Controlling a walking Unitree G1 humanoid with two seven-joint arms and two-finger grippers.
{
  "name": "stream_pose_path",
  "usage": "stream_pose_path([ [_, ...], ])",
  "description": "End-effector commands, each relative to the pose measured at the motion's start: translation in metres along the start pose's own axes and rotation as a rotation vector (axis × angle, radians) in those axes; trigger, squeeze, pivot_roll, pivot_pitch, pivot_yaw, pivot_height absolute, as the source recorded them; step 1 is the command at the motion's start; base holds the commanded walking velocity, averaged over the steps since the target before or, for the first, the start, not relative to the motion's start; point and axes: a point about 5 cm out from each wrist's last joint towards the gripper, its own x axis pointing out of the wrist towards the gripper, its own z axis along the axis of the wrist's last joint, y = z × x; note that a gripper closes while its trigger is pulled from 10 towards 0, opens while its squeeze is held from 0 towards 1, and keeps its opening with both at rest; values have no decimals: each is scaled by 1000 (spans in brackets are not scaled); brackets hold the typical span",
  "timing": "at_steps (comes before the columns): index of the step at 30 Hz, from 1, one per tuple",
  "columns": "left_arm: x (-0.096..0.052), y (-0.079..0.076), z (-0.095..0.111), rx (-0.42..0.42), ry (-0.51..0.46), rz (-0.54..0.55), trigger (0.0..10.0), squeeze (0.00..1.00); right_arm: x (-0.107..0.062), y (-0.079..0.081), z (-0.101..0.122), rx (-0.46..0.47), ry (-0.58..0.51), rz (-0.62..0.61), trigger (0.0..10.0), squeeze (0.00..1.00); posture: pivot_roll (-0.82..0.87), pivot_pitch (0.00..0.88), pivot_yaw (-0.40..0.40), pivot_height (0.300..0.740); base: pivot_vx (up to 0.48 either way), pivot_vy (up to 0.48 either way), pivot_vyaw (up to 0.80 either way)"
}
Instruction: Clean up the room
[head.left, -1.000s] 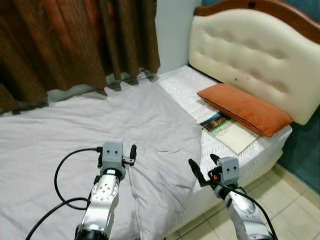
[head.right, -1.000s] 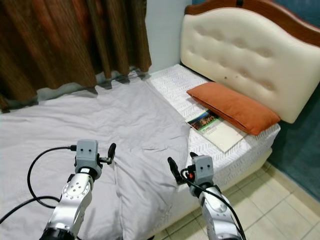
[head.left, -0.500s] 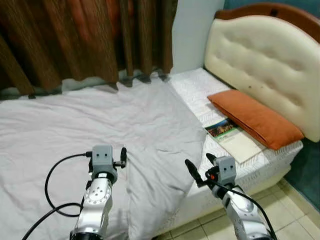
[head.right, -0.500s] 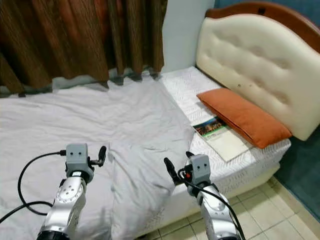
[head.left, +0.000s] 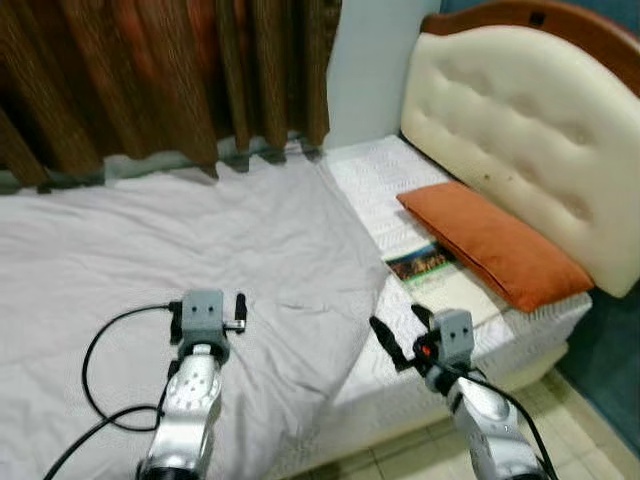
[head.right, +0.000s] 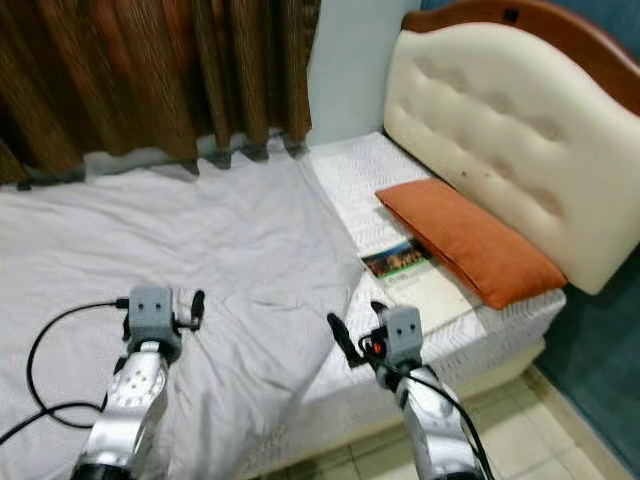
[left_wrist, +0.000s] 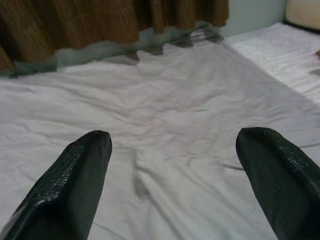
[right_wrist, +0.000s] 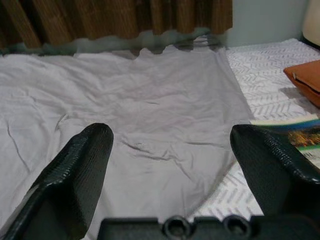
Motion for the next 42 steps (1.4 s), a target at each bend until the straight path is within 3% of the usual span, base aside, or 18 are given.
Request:
stream_pose_path([
  [1,1,-1,4,-8,-9,2,10000,0,2,0,3,-10,-1,12,10000,0,39,11,-24,740,461,0,0],
  [18,16,1,9,-17,5,-25,10000,0,0,-6,0,-10,13,-16,10000,0,20,0,-19,740,469,0,53],
  [21,17,5,7,-74,33,51,10000,0,-4,-4,-1,3,13,-8,10000,0,7,10,-18,740,480,0,0],
  [25,16,7,-7,-113,98,162,10000,0,-17,-1,-6,-19,42,32,10000,0,-35,66,-25,740,0,0,272],
  [30,15,-3,-12,-99,126,142,10000,0,-29,-3,-9,-16,69,57,10000,0,-59,108,-36,740,0,0,469],
  [33,25,-9,-14,-133,148,67,10000,0,-39,-2,-10,-18,90,68,10000,0,-70,171,-60,740,0,0,421],
  [35,36,3,-15,-72,186,90,10000,0,-57,1,-8,-7,124,76,10000,0,-125,284,-101,740,0,0,206],
  [40,45,12,-14,-82,229,78,10000,0,-81,7,-5,-27,165,91,10000,0,-179,380,-139,740,0,0,0],
  [42,53,21,-5,-83,227,81,10000,0,-101,16,-3,-32,192,112,10000,0,-246,453,-154,740,0,0,0],
])
